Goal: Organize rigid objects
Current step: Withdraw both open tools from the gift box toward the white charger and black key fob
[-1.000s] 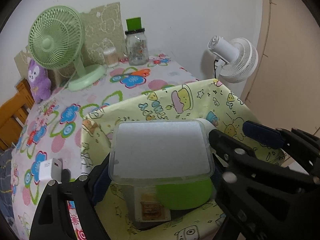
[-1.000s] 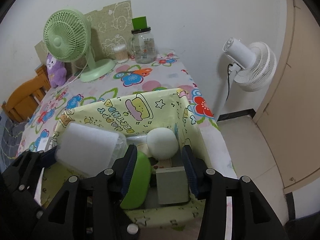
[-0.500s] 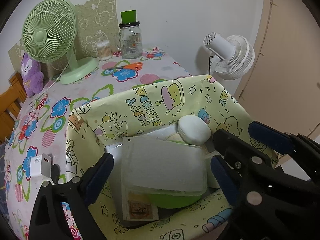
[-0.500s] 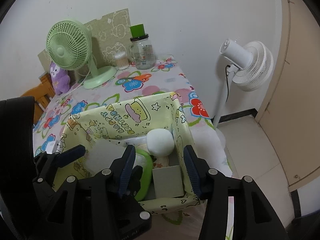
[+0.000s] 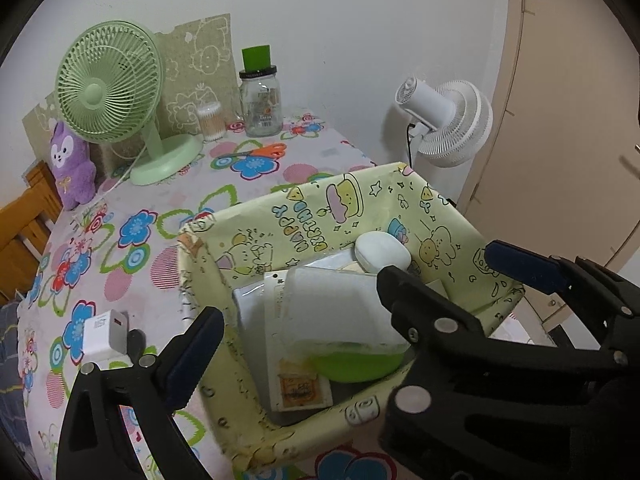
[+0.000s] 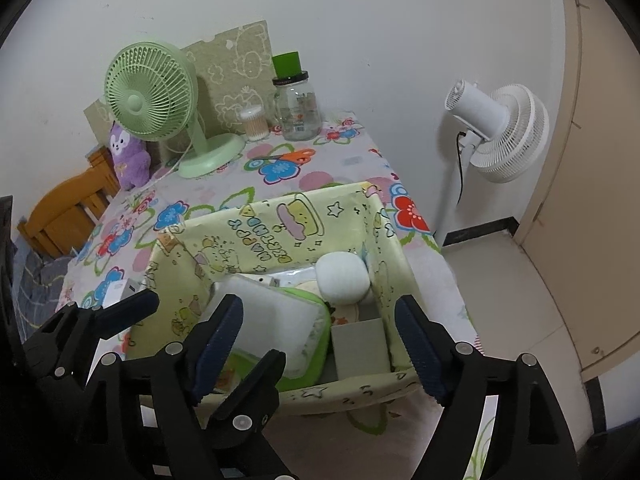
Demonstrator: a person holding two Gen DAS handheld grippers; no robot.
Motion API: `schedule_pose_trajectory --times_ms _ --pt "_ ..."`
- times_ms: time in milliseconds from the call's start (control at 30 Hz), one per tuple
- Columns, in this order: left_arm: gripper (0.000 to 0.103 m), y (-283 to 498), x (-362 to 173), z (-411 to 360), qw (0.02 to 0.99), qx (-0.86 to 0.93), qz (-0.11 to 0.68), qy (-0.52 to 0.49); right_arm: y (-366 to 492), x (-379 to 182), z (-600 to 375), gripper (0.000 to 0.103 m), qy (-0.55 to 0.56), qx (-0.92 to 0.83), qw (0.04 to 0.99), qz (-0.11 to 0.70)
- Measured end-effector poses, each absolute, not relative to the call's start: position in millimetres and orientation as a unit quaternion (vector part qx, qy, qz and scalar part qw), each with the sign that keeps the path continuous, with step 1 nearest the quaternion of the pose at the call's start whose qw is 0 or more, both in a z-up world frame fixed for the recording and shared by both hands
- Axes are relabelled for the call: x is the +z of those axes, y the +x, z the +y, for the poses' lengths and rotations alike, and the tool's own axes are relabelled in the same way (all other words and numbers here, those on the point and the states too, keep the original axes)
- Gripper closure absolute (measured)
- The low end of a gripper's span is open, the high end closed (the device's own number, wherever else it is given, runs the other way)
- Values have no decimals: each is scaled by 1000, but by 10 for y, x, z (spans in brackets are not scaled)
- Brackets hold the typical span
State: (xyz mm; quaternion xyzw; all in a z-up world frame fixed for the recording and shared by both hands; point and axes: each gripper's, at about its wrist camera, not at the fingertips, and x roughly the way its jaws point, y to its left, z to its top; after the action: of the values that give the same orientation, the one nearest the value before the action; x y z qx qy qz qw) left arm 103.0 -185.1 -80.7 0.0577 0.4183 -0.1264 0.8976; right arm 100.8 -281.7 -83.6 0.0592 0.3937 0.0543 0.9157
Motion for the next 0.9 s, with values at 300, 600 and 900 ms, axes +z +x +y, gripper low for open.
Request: schedule_pose_trajectory --times_ms 300,600,900 --pt "0 882 -666 -1660 906 -118 402 55 871 -686 -2626 15 44 52 924 375" --pt "0 752 -571 -1457 912 -110 392 48 748 -557 -2420 11 28 52 930 362" --pt "0 606 -464 -1222 919 -99 380 46 634 -439 -2193 10 15 55 936 347"
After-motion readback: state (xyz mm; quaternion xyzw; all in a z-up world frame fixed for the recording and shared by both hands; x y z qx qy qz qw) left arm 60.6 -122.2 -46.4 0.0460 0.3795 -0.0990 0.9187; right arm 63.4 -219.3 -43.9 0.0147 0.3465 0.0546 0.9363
